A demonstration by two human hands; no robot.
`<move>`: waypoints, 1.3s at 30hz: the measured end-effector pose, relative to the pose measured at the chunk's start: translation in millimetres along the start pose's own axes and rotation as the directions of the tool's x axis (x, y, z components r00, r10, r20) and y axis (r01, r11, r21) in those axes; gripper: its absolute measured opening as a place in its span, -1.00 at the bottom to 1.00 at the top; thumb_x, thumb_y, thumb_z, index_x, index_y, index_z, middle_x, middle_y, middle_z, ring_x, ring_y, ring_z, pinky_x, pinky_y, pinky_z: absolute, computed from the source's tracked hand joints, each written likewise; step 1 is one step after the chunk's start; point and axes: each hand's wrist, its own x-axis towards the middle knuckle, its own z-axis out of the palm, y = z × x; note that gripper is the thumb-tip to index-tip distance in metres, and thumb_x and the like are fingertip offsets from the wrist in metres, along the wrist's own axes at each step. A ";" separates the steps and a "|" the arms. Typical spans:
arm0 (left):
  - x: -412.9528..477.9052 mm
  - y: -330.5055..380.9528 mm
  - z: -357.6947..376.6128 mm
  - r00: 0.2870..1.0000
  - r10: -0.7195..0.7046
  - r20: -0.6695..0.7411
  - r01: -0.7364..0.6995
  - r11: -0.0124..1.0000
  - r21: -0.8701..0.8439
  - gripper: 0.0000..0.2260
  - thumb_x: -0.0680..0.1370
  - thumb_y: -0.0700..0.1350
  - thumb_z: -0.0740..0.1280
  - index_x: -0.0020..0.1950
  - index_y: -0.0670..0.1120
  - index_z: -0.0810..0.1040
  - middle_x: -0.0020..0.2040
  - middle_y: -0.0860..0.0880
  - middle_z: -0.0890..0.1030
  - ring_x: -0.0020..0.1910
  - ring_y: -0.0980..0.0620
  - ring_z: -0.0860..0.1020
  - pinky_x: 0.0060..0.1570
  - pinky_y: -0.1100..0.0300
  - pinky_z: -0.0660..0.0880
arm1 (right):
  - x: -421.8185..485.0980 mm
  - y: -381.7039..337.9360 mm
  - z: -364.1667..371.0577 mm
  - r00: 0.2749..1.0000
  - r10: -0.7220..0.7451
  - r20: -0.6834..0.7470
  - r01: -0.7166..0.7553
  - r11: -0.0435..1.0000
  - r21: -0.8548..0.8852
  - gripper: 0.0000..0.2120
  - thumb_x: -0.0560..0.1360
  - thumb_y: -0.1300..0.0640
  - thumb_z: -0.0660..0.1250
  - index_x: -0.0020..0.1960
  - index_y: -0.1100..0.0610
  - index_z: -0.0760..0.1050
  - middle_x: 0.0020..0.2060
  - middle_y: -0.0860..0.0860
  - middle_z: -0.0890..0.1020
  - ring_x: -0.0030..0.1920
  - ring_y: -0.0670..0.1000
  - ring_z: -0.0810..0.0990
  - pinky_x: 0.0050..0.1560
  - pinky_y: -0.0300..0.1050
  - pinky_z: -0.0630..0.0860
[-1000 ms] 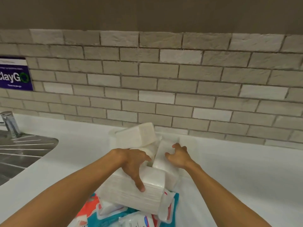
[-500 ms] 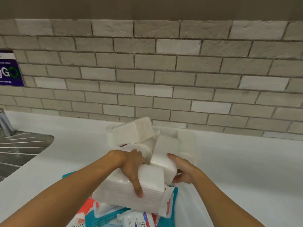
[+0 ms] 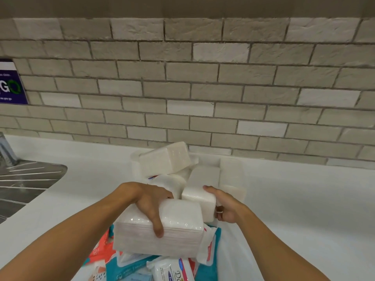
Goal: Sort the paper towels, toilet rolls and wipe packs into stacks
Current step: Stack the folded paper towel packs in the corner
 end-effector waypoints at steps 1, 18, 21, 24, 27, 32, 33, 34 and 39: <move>0.0 -1.4 1.2 1.000 -0.008 -0.019 0.007 1.000 -0.009 -0.22 0.18 0.22 0.58 0.33 0.26 0.33 0.23 0.20 0.47 0.22 0.09 0.46 0.28 0.03 0.45 | 1.1 0.0 0.6 1.000 -0.007 0.004 0.007 1.000 0.006 -0.41 0.30 -0.17 0.53 0.18 0.13 0.49 0.03 0.14 0.63 0.01 0.11 0.59 -0.15 -0.10 0.55; -21.0 -17.3 -21.6 0.942 0.153 -0.299 -0.207 0.966 -0.158 -0.33 0.14 0.16 0.59 0.20 0.18 0.45 0.10 0.22 0.54 0.08 0.19 0.54 0.11 0.15 0.56 | -22.7 -28.8 -15.7 0.966 -0.259 0.000 0.250 0.933 0.260 -0.47 0.32 -0.09 0.52 0.21 0.11 0.55 0.06 0.21 0.66 0.07 0.24 0.63 0.07 0.24 0.58; -20.2 -14.4 -26.3 0.927 0.179 -0.329 -0.244 0.955 -0.170 -0.35 0.14 0.17 0.58 0.17 0.18 0.46 0.09 0.22 0.55 0.07 0.18 0.55 0.11 0.13 0.56 | -34.7 -31.6 -29.4 0.952 -0.303 -0.049 0.305 0.915 0.264 -0.54 0.36 -0.10 0.47 0.19 0.09 0.56 0.09 0.18 0.67 0.08 0.20 0.64 0.07 0.17 0.60; -14.8 -7.6 -29.0 0.910 0.207 -0.359 -0.283 0.944 -0.173 -0.40 0.16 0.15 0.58 0.15 0.17 0.46 0.07 0.21 0.56 0.04 0.18 0.56 0.08 0.14 0.57 | -45.7 -29.0 -46.7 0.940 -0.321 -0.116 0.341 0.896 0.284 -0.53 0.37 -0.10 0.46 0.21 0.08 0.55 0.07 0.15 0.69 0.09 0.18 0.65 0.06 0.12 0.60; -4.7 1.2 -31.3 0.899 0.233 -0.371 -0.315 0.932 -0.177 -0.41 0.16 0.18 0.58 0.12 0.18 0.46 0.05 0.19 0.57 0.02 0.16 0.57 0.06 0.13 0.57 | -57.8 -21.6 -64.4 0.928 -0.326 -0.182 0.368 0.877 0.308 -0.53 0.38 -0.10 0.45 0.23 0.07 0.54 0.06 0.14 0.69 0.07 0.18 0.65 0.08 0.13 0.58; 15.5 23.6 -33.5 0.873 0.273 -0.404 -0.378 0.903 -0.206 -0.34 0.13 0.23 0.56 0.16 0.17 0.44 0.06 0.17 0.57 0.02 0.14 0.58 0.07 0.11 0.58 | -82.8 -0.8 -93.5 0.909 -0.345 -0.236 0.413 0.824 0.389 -0.51 0.41 -0.07 0.41 0.29 0.07 0.50 0.11 0.16 0.67 0.07 0.19 0.64 0.07 0.13 0.56; 19.3 30.6 -32.9 0.867 0.282 -0.411 -0.390 0.897 -0.207 -0.33 0.13 0.24 0.56 0.17 0.16 0.44 0.06 0.16 0.58 0.02 0.14 0.58 0.06 0.11 0.58 | -88.4 3.3 -98.7 0.907 -0.348 -0.237 0.419 0.809 0.414 -0.52 0.43 -0.05 0.39 0.30 0.09 0.50 0.12 0.17 0.66 0.07 0.18 0.64 0.04 0.11 0.57; 23.2 37.9 -32.3 0.861 0.289 -0.418 -0.399 0.893 -0.206 -0.33 0.14 0.24 0.56 0.17 0.15 0.43 0.06 0.16 0.58 0.01 0.14 0.58 0.05 0.11 0.59 | -93.5 7.5 -103.8 0.906 -0.349 -0.240 0.422 0.794 0.437 -0.53 0.45 -0.05 0.38 0.31 0.10 0.49 0.12 0.17 0.66 0.06 0.18 0.64 0.01 0.09 0.57; 44.5 72.9 -34.9 0.852 0.274 -0.447 -0.400 0.890 -0.217 -0.35 0.15 0.24 0.57 0.15 0.13 0.43 0.02 0.14 0.57 -0.05 0.13 0.59 -0.07 0.18 0.58 | -113.3 27.2 -128.0 0.894 -0.329 -0.304 0.443 0.751 0.490 -0.50 0.44 -0.04 0.38 0.33 0.11 0.48 0.10 0.16 0.67 0.04 0.19 0.64 0.06 0.10 0.56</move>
